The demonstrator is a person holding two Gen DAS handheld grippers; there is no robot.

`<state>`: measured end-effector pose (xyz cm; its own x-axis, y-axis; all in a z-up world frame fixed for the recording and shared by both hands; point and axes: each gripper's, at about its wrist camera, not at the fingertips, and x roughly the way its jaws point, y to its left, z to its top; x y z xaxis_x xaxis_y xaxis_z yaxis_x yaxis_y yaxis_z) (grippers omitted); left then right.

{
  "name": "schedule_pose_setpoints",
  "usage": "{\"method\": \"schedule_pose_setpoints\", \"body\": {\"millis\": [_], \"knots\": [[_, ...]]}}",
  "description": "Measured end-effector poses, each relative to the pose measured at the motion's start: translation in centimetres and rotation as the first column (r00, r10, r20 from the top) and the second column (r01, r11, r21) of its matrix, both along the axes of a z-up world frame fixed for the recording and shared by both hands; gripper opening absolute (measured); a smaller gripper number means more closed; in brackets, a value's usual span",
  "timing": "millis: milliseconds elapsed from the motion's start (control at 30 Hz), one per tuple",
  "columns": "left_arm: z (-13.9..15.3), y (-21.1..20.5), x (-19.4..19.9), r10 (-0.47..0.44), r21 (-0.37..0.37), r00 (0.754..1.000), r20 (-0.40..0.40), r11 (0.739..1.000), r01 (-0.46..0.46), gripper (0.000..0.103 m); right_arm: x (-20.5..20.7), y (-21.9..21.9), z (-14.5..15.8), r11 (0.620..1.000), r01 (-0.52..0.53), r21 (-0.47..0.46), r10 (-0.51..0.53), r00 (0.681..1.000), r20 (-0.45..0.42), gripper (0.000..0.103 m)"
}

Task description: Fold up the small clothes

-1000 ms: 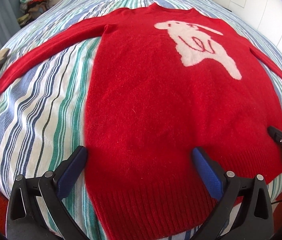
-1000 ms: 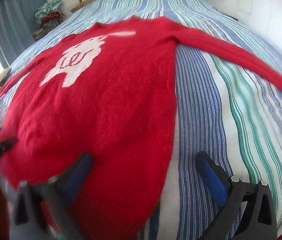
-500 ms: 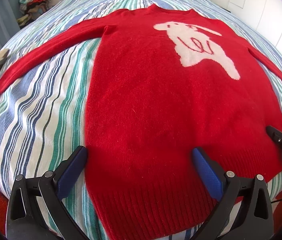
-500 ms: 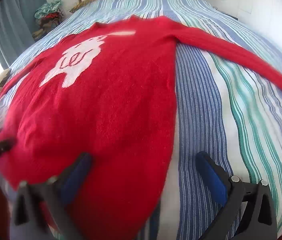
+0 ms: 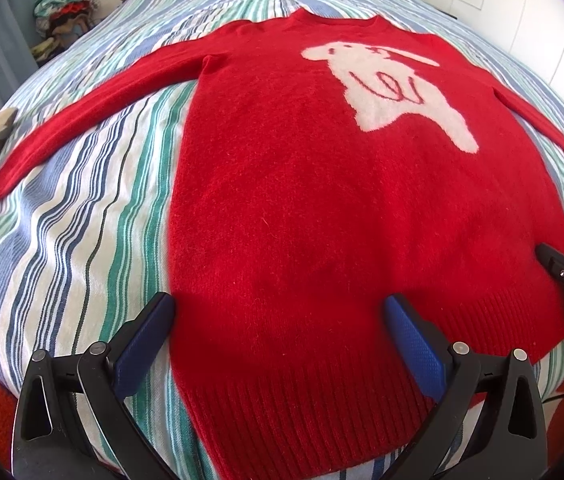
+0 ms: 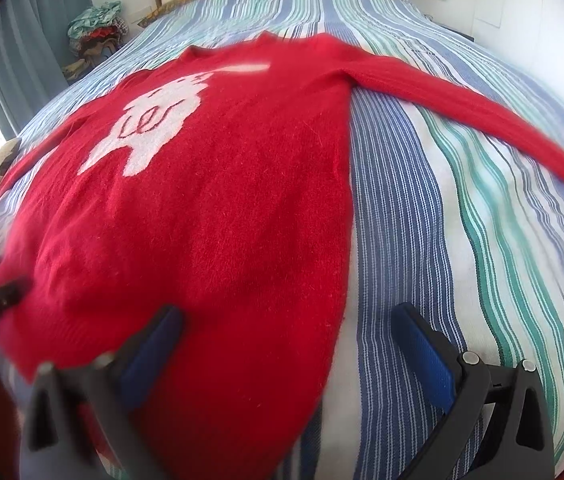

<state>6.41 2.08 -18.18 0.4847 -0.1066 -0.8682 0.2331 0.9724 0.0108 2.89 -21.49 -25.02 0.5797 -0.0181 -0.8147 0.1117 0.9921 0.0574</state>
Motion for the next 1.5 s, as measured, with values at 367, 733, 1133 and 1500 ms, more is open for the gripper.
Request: {"method": "schedule_pose_setpoints", "body": {"millis": [367, 733, 1133, 1500], "knots": [[0.0, 0.0, -0.1, -0.007, -0.005, 1.000, 0.007, 1.000, 0.007, 0.103, -0.4, 0.1, 0.0, 1.000, 0.003, 0.000, -0.003, 1.000, 0.015, 0.103], [2.0, 0.9, -0.4, -0.002, -0.053, 1.000, 0.027, 0.999, 0.004, 0.102, -0.6, -0.1, 0.0, 1.000, 0.003, 0.004, -0.003, 1.000, 0.020, 0.103], [5.8, 2.0, -1.8, 0.068, -0.061, 0.970, 0.232, 0.997, -0.056, 0.102, -1.3, -0.6, 0.8, 0.999, -0.013, 0.048, 0.013, 1.000, -0.002, 0.103], [6.5, 4.6, -1.0, 0.178, -0.103, 0.951, 0.253, 0.982, -0.156, 0.102, -3.5, -8.7, 8.0, 0.946, 0.125, 0.299, -0.192, 0.959, 0.208, 0.102]]}}
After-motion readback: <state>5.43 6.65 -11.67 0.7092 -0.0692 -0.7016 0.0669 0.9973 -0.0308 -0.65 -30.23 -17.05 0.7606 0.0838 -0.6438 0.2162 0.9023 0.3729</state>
